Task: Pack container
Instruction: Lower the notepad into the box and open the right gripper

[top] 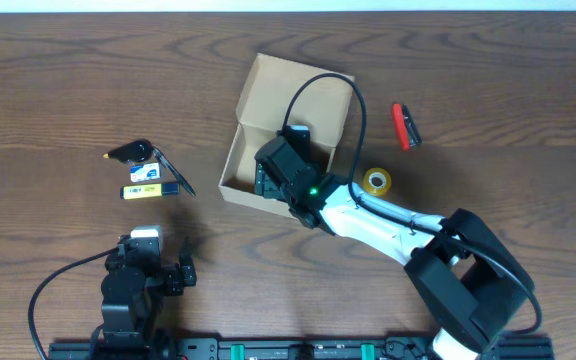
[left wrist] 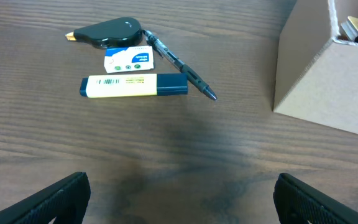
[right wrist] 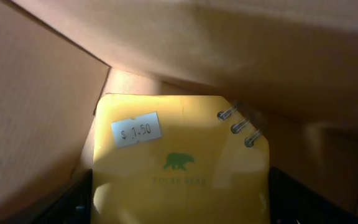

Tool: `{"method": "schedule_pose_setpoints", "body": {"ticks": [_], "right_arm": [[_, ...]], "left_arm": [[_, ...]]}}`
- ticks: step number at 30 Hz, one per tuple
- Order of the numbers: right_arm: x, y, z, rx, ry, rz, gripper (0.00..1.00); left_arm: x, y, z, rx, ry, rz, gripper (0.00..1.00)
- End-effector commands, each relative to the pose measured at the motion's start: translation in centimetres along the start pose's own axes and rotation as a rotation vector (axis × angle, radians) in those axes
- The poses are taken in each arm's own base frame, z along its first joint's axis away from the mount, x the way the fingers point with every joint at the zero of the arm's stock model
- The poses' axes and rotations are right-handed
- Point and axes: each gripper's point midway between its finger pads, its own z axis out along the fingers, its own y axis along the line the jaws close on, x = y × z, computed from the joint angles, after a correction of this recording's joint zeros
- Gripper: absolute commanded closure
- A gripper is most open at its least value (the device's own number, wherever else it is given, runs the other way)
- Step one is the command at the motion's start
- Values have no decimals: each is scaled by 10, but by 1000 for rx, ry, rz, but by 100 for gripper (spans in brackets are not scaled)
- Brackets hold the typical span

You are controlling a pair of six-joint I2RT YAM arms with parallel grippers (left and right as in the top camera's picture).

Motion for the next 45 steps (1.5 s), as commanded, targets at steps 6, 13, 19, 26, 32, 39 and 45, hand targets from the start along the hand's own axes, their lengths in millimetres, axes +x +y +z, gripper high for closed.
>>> {"method": "schedule_pose_setpoints", "body": {"ticks": [6,13,19,26,32,39,45], "right_arm": [[-10,-16,-4,52,22,-25,62],[-12,-20,-4,50,43,-31,62],[-16,-23,-9,85,60,-107,62],[-25,-11,-15,62,56,-126,63],[-22,4,-19,20,71,-138,65],[-9,33,-24,-54,74,-174,65],[-1,46,-27,-78,75,-199,65]], "left_arm": [[2,0,1,-1,3,8,5],[2,0,1,-1,3,8,5],[2,0,1,-1,3,8,5],[2,0,1,-1,3,8,5],[2,0,1,-1,3,8,5],[2,0,1,-1,3,8,5],[2,0,1,-1,3,8,5]]}}
